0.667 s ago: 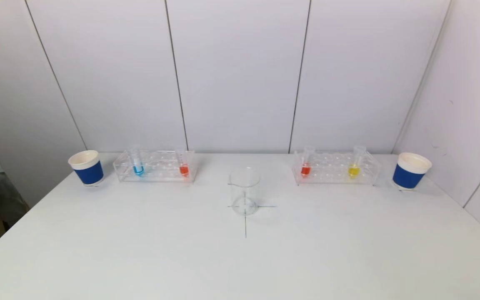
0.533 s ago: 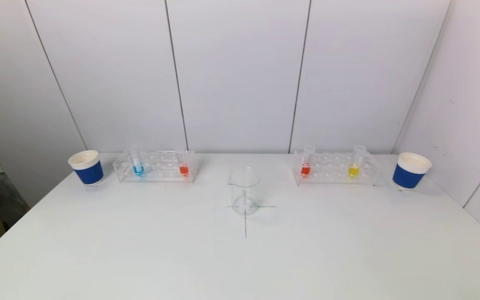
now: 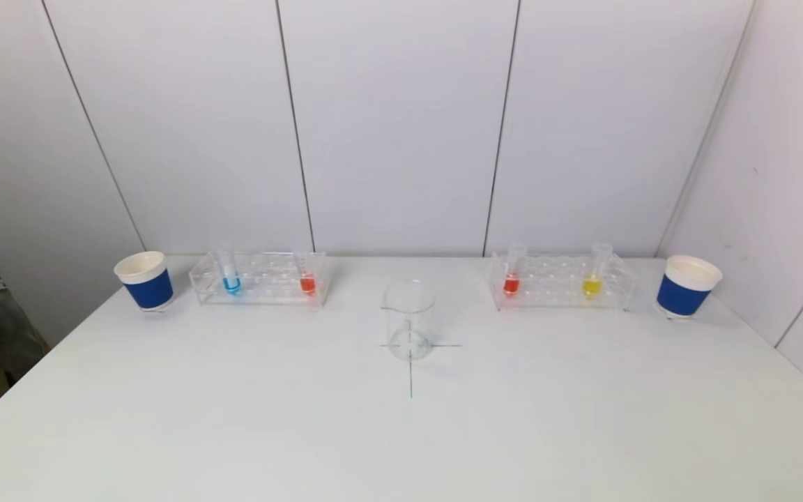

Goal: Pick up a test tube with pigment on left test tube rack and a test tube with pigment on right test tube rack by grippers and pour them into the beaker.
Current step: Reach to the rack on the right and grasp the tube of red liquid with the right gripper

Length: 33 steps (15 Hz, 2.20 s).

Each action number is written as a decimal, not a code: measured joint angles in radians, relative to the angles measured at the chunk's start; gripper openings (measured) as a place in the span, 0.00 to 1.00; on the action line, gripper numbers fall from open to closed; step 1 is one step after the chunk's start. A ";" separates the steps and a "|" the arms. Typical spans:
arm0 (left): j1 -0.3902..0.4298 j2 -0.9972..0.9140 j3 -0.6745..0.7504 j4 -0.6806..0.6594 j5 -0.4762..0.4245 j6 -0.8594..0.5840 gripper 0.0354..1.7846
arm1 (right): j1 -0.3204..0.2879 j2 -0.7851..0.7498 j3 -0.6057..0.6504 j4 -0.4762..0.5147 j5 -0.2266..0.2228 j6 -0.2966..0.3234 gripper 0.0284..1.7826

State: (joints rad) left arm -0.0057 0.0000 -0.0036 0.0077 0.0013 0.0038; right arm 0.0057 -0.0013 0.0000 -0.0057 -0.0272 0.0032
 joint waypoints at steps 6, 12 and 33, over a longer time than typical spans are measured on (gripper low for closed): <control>0.000 0.000 0.000 0.000 0.000 0.001 0.99 | 0.000 0.000 0.000 -0.002 -0.003 -0.005 0.99; 0.000 0.000 0.000 0.000 0.000 0.000 0.99 | 0.000 0.017 -0.191 0.107 0.040 -0.016 0.99; 0.000 0.000 0.000 0.000 0.000 0.000 0.99 | 0.061 1.039 -0.773 -0.316 0.307 0.026 0.99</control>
State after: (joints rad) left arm -0.0057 0.0000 -0.0036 0.0077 0.0013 0.0043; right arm 0.0664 1.0381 -0.7734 -0.3217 0.2800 0.0294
